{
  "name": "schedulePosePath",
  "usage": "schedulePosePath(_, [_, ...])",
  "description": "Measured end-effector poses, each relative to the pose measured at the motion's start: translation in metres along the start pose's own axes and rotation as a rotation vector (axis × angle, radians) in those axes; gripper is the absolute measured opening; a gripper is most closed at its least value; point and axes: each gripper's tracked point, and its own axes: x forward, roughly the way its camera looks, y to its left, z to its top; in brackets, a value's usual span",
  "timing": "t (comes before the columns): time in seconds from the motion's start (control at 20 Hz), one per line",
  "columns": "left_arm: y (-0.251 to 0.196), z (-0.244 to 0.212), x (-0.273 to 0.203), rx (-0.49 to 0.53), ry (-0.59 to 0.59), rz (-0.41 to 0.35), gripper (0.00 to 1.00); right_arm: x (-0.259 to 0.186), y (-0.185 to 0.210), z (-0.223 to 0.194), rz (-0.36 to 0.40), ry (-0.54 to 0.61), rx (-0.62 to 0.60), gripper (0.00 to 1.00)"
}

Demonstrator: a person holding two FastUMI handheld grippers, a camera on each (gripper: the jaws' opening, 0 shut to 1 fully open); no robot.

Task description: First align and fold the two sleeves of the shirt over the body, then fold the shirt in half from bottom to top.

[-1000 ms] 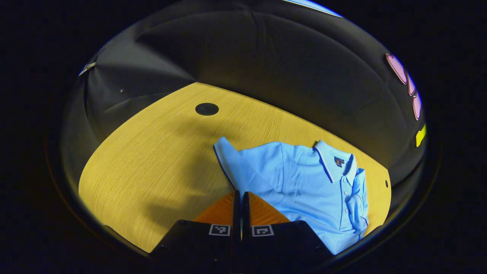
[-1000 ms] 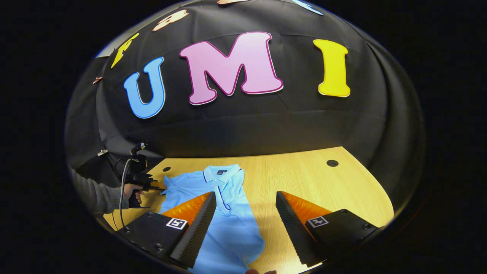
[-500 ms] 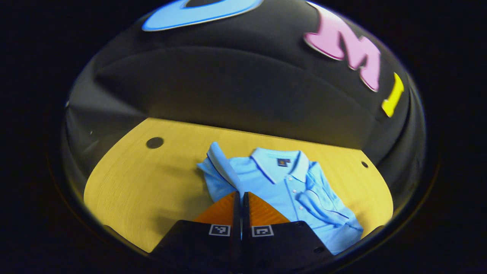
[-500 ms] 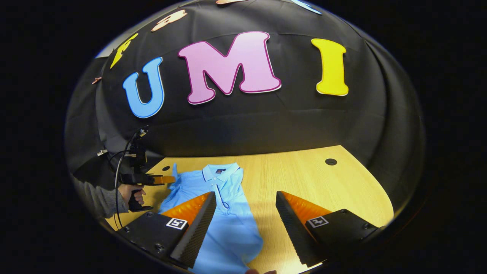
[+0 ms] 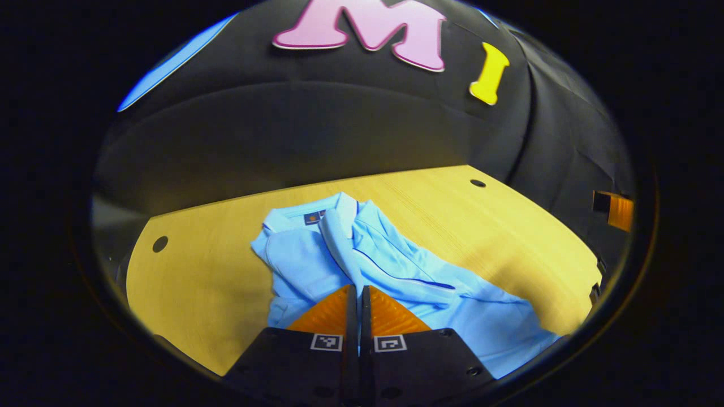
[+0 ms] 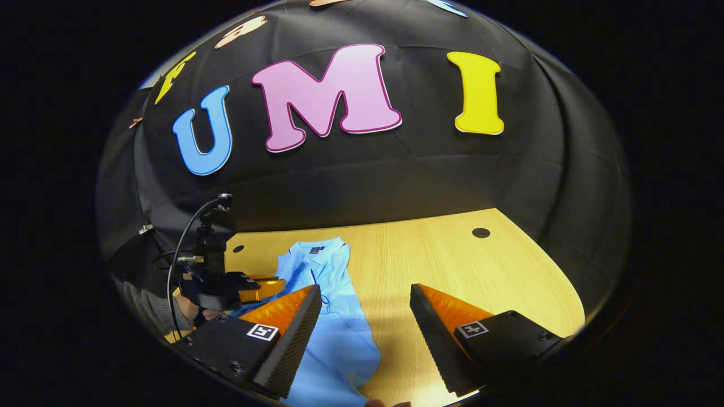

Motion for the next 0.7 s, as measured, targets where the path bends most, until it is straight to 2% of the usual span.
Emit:
schedulePosePath(0.55, [-0.007,-0.033,0.023,0.080,0.099,0.043,0.06,-0.003,-0.007,-0.007,-0.020,0.012,0.013,0.98])
schedulePosePath(0.6, [-0.007,-0.033,0.022,0.081,0.100,0.045,0.11,-0.003,-0.007,-0.007,-0.022,0.013,0.015,0.98])
schedulePosePath(0.65, [-0.007,-0.034,0.023,0.081,0.104,0.046,0.06,-0.003,-0.008,-0.007,-0.024,0.013,0.016,0.98])
schedulePosePath(0.7, [-0.008,-0.034,0.022,0.080,0.107,0.046,0.06,-0.004,-0.008,-0.007,-0.026,0.014,0.018,0.98])
